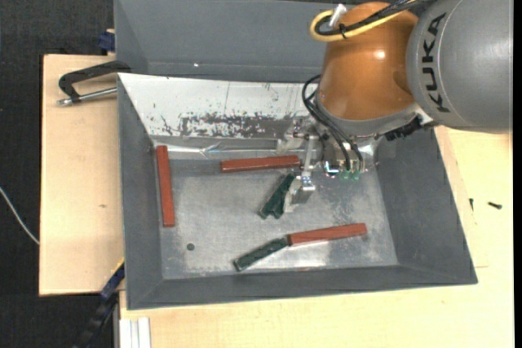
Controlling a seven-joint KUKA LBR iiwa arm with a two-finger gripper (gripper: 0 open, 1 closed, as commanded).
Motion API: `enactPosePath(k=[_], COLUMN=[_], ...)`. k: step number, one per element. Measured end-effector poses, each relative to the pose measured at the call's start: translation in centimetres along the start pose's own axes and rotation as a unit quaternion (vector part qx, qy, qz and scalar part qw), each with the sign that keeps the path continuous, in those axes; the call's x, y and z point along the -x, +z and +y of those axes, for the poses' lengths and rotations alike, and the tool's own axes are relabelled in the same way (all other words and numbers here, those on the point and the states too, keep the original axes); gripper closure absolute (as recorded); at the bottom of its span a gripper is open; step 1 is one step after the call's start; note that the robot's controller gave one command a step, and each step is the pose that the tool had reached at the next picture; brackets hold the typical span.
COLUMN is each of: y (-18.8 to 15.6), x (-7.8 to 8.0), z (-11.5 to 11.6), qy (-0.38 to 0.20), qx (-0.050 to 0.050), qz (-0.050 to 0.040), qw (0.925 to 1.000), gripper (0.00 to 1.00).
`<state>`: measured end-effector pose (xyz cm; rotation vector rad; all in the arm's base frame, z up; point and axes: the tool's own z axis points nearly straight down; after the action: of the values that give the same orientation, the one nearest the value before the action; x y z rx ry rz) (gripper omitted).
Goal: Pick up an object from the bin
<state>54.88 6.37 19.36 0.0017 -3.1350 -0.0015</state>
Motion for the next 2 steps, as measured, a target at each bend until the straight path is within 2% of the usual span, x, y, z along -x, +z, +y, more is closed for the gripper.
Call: enactPosePath(k=[1, 2], y=[-0.4, 10.3], x=[0.2, 2.6], z=[0.0, -1.9], qy=[0.000, 0.039], qx=[0.000, 0.004], qz=[-0.0043, -0.0112], qw=[1.0000, 0.9992], gripper=[0.00, 1.00])
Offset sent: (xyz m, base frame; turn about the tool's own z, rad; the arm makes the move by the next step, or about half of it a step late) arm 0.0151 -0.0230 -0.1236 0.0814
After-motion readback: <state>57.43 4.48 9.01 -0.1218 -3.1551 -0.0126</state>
